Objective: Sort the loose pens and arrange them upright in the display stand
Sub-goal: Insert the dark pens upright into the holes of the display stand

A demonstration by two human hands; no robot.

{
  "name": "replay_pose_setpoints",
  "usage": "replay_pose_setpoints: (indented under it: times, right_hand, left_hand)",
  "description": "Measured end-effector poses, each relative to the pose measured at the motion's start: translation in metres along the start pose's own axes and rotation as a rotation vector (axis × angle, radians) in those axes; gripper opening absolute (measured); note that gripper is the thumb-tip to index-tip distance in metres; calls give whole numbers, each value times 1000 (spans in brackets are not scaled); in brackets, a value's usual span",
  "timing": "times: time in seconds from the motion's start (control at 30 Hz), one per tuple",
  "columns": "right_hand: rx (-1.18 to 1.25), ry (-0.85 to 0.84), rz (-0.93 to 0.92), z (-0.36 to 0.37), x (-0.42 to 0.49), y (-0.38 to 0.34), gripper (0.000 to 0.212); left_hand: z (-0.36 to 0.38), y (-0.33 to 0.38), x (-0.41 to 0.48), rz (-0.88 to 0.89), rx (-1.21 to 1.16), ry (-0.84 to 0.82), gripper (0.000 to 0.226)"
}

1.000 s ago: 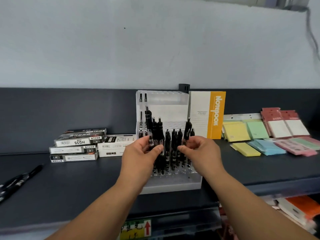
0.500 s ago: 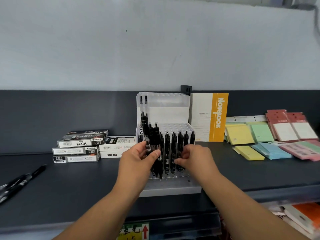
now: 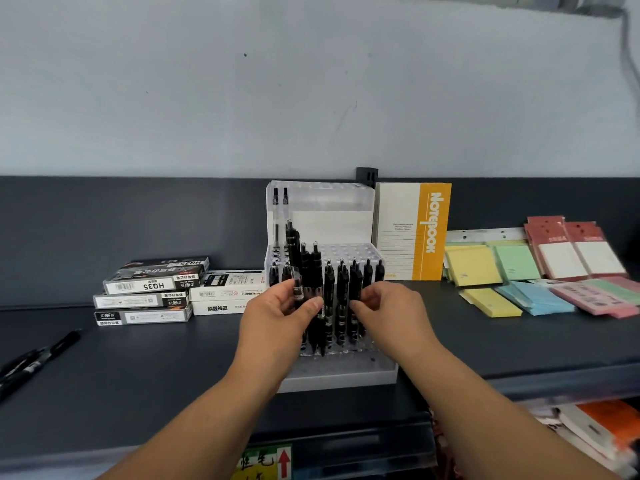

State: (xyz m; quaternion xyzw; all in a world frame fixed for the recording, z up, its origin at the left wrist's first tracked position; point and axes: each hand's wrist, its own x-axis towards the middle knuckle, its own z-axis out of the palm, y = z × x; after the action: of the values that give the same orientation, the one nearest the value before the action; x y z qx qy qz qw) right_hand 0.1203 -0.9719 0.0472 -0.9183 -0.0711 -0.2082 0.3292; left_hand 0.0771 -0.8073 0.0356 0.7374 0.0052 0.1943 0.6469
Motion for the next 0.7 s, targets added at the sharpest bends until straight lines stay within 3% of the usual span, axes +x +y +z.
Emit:
replay_pose_setpoints:
  times: [0.4,0.47,0.57,0.7]
  right_hand:
    - [40,1,19,-7,-11,-3,15]
    - [191,37,-17,-19,-18,-5,13]
    - [574,-107,-6,-33,-23,-11,8]
    - [763,-138,24,-41,-13,-12,13]
  left_hand:
    - [7,6,0,4,-2,-62,55]
    - [10,6,0,2,-9,-71,50]
    - [20,8,-2,11,-1,-117,35]
    - [32,18,-1,35,12,-147,51]
